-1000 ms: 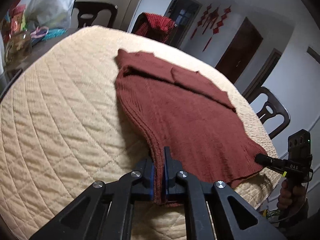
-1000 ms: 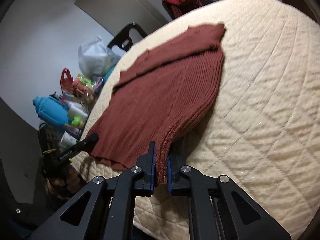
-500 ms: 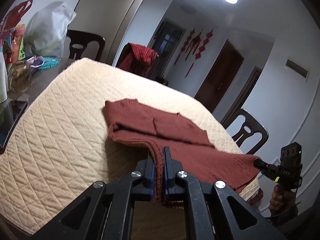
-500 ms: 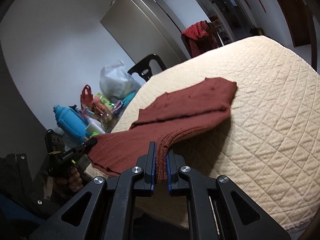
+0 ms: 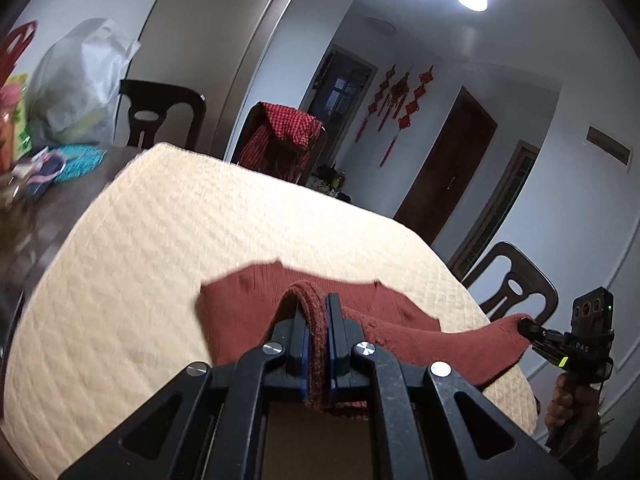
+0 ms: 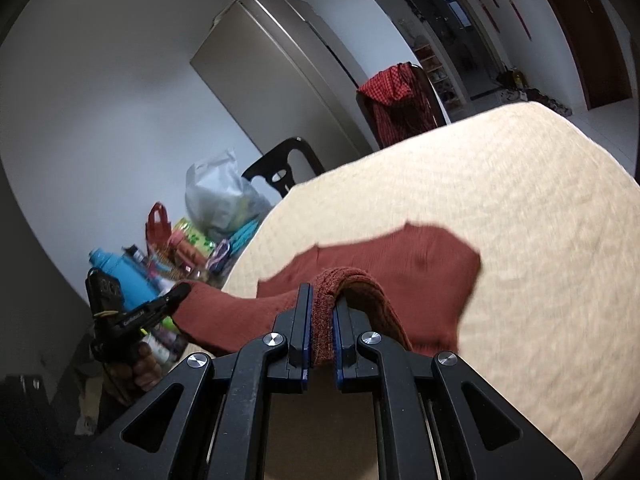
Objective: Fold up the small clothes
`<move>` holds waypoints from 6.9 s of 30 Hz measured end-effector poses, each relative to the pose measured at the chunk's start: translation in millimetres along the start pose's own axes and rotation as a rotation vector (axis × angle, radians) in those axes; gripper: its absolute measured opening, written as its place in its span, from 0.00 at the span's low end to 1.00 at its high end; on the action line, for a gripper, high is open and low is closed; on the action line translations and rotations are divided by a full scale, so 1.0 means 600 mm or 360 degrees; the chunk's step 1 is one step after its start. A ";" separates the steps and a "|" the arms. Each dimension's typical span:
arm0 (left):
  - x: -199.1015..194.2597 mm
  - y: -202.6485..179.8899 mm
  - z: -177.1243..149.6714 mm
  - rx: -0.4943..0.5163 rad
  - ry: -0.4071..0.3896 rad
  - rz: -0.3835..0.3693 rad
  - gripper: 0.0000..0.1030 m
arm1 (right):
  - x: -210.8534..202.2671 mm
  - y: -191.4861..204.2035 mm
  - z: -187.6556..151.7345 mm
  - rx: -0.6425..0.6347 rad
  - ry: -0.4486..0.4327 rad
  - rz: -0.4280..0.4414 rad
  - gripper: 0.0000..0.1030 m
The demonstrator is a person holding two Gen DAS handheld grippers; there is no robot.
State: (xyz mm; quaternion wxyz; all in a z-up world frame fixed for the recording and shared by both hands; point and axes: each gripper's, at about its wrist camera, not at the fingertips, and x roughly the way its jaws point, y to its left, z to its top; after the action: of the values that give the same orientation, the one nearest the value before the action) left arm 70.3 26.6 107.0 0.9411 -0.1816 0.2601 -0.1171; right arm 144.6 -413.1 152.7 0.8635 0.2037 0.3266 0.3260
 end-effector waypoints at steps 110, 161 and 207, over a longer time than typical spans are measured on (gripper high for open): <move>0.155 -0.007 -0.117 0.0175 0.0512 0.0179 0.17 | 0.130 -0.083 -0.074 -0.0133 0.0342 -0.0601 0.11; 0.085 0.032 -0.153 -0.0045 0.0456 0.0414 0.44 | 0.098 -0.101 -0.122 0.0163 0.0353 -0.0403 0.43; -0.001 0.038 -0.178 -0.0319 0.0323 0.0127 0.17 | 0.021 -0.126 -0.151 0.0513 0.0285 -0.0268 0.13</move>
State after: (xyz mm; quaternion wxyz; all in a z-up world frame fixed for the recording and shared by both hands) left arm 15.7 17.6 13.0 0.8910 -0.2516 0.3713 -0.0709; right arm 121.1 -445.0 40.6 0.8114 0.2813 0.4659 0.2130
